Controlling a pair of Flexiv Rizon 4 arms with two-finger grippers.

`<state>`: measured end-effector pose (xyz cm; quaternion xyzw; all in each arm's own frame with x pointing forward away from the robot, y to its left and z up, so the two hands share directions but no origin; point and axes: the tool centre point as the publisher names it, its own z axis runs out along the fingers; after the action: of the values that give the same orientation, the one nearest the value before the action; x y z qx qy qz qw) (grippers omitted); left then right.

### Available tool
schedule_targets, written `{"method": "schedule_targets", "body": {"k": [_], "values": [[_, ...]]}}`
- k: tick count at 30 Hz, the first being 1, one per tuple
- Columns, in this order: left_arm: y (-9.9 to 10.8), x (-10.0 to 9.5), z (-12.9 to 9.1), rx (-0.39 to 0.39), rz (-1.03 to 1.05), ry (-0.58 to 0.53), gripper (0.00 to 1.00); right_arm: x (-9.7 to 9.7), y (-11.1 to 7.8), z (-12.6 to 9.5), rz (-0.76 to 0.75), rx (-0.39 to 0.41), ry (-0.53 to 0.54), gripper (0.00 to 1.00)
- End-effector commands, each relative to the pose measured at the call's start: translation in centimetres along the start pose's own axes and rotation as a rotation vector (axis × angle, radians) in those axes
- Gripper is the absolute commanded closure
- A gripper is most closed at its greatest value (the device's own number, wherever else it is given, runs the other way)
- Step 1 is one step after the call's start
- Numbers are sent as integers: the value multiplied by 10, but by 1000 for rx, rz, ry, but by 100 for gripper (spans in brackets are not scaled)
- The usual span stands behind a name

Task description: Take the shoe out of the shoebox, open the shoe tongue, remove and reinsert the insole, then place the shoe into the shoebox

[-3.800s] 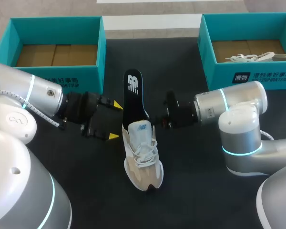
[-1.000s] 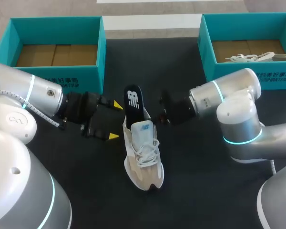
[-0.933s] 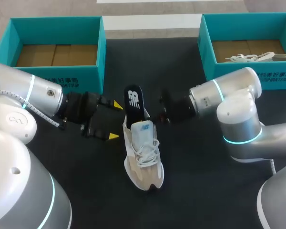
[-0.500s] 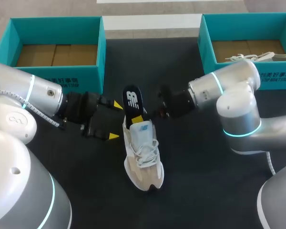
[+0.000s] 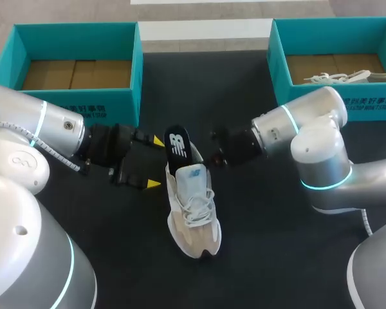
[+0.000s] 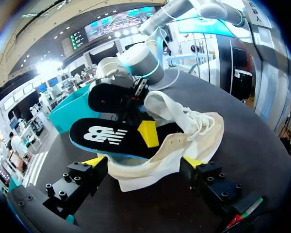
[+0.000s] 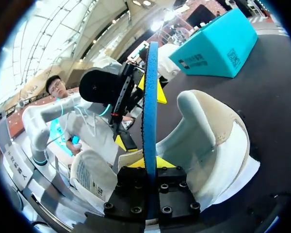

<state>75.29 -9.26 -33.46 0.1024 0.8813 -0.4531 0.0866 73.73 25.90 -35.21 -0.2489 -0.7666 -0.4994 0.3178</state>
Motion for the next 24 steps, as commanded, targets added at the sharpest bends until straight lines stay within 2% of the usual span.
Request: {"method": "schedule_targets", "body": {"k": [1,11,14,15,16,24], "values": [[-1,1,-1,-4,0,1,0,4,2,-1,-14,-1,-20,80],[-1,1,-1,-4,0,1,0,-4,23,-10,-68,9,-31,81],[-1,1,-1,-4,0,1,0,-8,28,-10,-77,23,-20,88],[-1,1,-1,-4,0,1,0,-8,28,-9,-76,28,-14,97],[-1,1,-1,-4,0,1,0,-10,27,-9,-70,34,-3,100],[-1,1,-1,-4,0,1,0,-3,5,-1,-8,34,24,100]]}}
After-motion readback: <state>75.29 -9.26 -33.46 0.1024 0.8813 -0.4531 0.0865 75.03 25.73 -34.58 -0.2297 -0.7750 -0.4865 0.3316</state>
